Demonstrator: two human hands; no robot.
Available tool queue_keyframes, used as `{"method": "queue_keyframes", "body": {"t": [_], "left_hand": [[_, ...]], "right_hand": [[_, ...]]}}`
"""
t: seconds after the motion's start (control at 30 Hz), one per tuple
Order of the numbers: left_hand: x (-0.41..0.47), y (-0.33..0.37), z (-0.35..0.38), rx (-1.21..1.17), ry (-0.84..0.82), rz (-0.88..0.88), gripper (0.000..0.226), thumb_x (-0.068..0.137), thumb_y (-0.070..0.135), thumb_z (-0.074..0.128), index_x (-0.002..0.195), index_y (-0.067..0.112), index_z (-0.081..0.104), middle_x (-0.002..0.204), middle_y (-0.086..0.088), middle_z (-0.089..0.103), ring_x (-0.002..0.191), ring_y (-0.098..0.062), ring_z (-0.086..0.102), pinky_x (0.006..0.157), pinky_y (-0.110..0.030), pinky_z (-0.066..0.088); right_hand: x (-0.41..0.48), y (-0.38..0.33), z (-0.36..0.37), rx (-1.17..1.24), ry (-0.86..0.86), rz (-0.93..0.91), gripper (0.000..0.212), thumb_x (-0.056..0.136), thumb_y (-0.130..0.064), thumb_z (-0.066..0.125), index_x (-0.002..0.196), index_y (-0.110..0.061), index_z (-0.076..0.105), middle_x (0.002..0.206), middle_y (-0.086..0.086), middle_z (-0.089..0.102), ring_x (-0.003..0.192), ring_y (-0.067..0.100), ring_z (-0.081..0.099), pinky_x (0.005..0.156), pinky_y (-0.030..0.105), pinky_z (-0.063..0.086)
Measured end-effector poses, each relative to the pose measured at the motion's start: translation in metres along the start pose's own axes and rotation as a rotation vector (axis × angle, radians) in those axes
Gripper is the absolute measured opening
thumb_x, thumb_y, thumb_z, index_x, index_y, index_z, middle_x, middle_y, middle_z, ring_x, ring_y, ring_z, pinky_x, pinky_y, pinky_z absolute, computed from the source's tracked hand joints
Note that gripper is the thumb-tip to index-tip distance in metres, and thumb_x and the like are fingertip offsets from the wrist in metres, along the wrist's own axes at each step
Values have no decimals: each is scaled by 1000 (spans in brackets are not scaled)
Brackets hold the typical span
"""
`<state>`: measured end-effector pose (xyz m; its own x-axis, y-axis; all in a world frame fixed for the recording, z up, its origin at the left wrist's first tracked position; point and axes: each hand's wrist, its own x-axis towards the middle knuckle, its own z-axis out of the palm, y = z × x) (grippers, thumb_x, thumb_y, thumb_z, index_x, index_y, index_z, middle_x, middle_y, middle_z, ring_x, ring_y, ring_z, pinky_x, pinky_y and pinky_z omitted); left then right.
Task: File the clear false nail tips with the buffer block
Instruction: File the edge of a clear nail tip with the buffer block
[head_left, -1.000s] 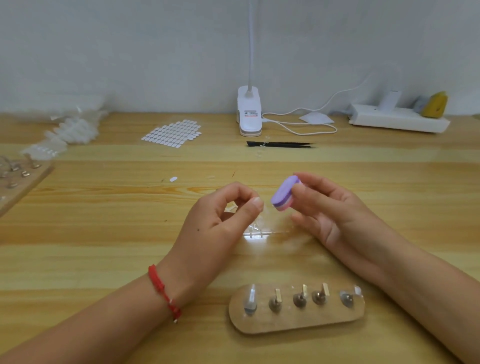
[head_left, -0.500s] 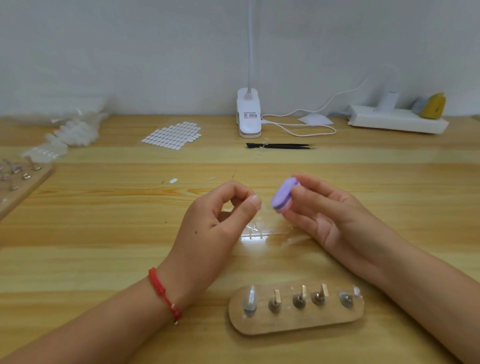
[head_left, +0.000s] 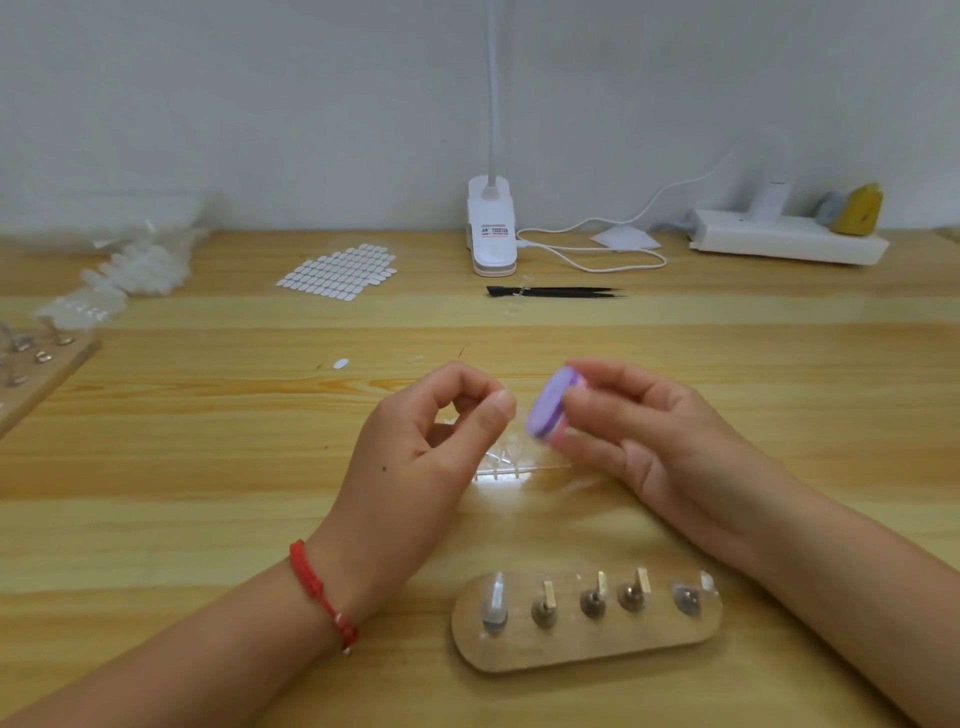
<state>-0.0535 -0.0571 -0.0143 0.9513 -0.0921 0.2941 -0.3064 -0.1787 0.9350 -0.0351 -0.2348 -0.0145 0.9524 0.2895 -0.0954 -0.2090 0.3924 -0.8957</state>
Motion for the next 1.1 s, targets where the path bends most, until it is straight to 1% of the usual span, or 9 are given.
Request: {"method": "queue_keyframes", "body": {"t": [0.07, 0.2, 0.33, 0.43, 0.53, 0.63, 0.77, 0.9, 1.1], "left_hand": [[0, -1, -1, -1, 0, -2, 16, 90, 14, 59, 74, 12, 60, 60, 13, 42, 40, -2, 29, 42, -10, 24], [2, -1, -1, -53, -3, -46, 16, 84, 23, 61, 73, 12, 61, 52, 15, 43, 39, -1, 31, 43, -7, 26], [5, 0, -4, -122, 39, -96, 25, 70, 40, 61, 71, 15, 64, 48, 16, 46, 40, 0, 35, 45, -4, 29], [4, 1, -3, -169, 32, -117, 23, 63, 45, 66, 67, 22, 70, 64, 10, 56, 42, -1, 34, 47, -7, 31], [4, 3, -3, -177, 23, -121, 25, 65, 40, 66, 72, 16, 72, 50, 17, 53, 40, 0, 38, 45, -6, 31], [2, 5, -2, -185, 3, -116, 26, 67, 34, 64, 78, 12, 74, 42, 19, 52, 40, 2, 42, 48, -4, 33], [1, 8, -3, -173, -35, -111, 23, 68, 34, 66, 77, 17, 77, 47, 18, 55, 40, 0, 40, 48, -6, 34], [-1, 5, -5, -147, -50, -103, 27, 65, 41, 69, 80, 20, 79, 74, 4, 64, 55, -25, 33, 51, -9, 33], [0, 1, -5, -138, -58, -98, 24, 66, 41, 70, 77, 22, 78, 74, 9, 63, 58, -26, 32, 50, -11, 33]], "right_hand": [[-1, 1, 3, -78, -52, 15, 25, 58, -7, 82, 82, -14, 79, 85, 6, 73, 74, 18, 73, 64, 23, 58], [2, -4, -4, 215, 29, 32, 31, 70, -9, 74, 100, -14, 69, 87, 6, 70, 73, 13, 71, 58, 22, 57], [1, -7, -6, 257, -37, 52, 37, 67, -4, 69, 103, -11, 66, 81, 9, 65, 80, 22, 71, 64, 31, 59], [-1, -8, -4, 101, -44, 48, 31, 62, -1, 52, 90, -8, 64, 76, 8, 54, 50, 15, 50, 42, 27, 47], [-3, -3, 3, -154, -54, 24, 21, 70, -5, 56, 85, -15, 68, 67, 2, 50, 37, 8, 30, 33, 17, 27], [-7, 1, 5, -387, -37, -55, 15, 76, -19, 73, 89, -27, 70, 59, -10, 51, 36, 4, 31, 35, 13, 26], [-8, 0, 5, -407, -12, -88, 13, 70, -32, 83, 78, -27, 74, 54, -10, 48, 37, 3, 33, 36, 14, 27], [-10, 1, 5, -420, -27, -106, 19, 68, -34, 78, 80, -20, 77, 47, -9, 43, 38, 5, 31, 35, 13, 27], [-10, 2, 8, -429, -22, -131, 18, 67, -36, 74, 78, -21, 76, 46, -10, 45, 36, 6, 31, 35, 14, 28]]}}
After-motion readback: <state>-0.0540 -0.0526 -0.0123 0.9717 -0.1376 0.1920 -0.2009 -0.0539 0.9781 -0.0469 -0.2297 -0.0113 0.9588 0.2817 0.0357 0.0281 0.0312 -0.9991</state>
